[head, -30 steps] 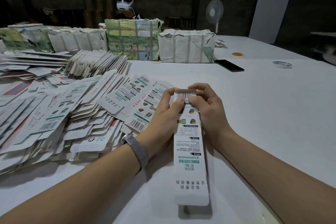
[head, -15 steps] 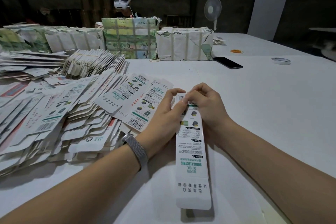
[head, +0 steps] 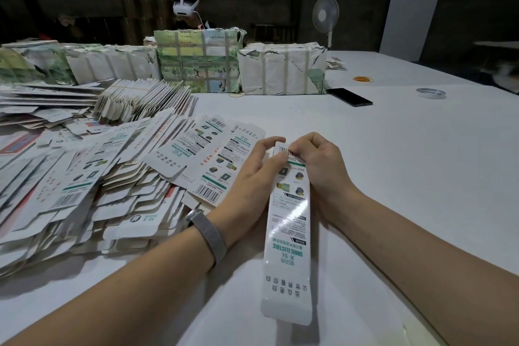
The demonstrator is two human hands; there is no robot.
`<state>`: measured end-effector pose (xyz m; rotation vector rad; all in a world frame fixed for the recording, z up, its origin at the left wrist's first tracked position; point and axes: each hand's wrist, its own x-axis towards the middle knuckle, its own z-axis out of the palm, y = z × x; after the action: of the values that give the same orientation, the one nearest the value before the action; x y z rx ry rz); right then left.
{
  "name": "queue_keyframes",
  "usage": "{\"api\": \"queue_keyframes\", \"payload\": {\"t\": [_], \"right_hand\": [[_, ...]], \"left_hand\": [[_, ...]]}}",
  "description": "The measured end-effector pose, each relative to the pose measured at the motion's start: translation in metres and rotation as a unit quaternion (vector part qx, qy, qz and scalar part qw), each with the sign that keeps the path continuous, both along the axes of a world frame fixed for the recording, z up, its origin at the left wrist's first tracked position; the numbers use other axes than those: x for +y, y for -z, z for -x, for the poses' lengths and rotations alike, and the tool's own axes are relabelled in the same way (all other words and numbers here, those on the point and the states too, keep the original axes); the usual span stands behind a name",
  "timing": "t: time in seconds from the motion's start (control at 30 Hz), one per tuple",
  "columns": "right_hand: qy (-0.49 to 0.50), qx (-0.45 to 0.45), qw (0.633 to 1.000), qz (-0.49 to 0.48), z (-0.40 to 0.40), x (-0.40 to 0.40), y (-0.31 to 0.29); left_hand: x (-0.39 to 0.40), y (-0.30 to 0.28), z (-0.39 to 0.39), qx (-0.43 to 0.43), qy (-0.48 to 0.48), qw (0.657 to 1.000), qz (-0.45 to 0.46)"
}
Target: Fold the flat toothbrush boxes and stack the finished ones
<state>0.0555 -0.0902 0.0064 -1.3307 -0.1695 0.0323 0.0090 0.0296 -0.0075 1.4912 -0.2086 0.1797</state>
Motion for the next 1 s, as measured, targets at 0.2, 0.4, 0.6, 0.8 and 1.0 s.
{"api": "queue_keyframes", "payload": {"t": [0.2, 0.4, 0.6, 0.8, 1.0], "right_hand": [[-0.022, 0.021, 1.000, 0.003, -0.002, -0.003, 0.001], [-0.036, 0.011, 0.999, -0.015, -0.003, -0.003, 0.003], [-0.034, 0.008, 0.999, -0.027, -0.003, -0.004, 0.001], [-0.028, 0.017, 0.999, -0.030, -0.003, -0.004, 0.002], [-0.037, 0.011, 0.998, -0.043, -0.004, -0.006, 0.000]], "left_hand": [[0.003, -0.001, 0.003, 0.013, 0.006, 1.000, -0.019], [0.000, -0.004, 0.005, 0.030, 0.025, 0.999, 0.007], [0.001, -0.005, 0.007, 0.028, 0.028, 0.999, -0.012], [0.000, -0.008, 0.009, 0.033, 0.046, 0.998, -0.003], [0.000, -0.011, 0.010, 0.031, 0.049, 0.998, -0.019]]}}
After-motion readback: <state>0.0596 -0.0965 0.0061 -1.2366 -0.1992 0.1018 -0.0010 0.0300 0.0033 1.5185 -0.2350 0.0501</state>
